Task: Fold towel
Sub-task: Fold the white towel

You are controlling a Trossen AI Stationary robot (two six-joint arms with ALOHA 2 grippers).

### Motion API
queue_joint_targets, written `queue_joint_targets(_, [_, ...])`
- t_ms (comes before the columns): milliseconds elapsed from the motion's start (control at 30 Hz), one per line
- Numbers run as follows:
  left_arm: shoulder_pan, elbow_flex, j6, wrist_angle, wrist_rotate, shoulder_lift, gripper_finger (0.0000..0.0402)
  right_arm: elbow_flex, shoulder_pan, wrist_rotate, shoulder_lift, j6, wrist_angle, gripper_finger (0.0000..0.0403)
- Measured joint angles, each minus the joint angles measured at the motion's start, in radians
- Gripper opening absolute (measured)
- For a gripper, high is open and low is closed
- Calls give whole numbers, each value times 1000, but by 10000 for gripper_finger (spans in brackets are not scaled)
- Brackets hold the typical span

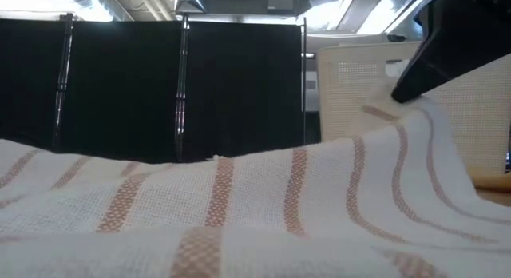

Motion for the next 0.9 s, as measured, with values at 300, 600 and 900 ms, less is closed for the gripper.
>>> queue_joint_targets(300, [-81, -115, -138, 133, 9, -2, 136, 0, 1, 19, 0, -3, 29, 3])
queue_joint_targets(600, [-177, -148, -270, 181, -51, -2, 193, 0, -11, 23, 0, -17, 29, 2])
queue_joint_targets(900, [-182, -148, -140, 234, -299, -2, 216, 0, -14, 24, 0, -20, 34, 2])
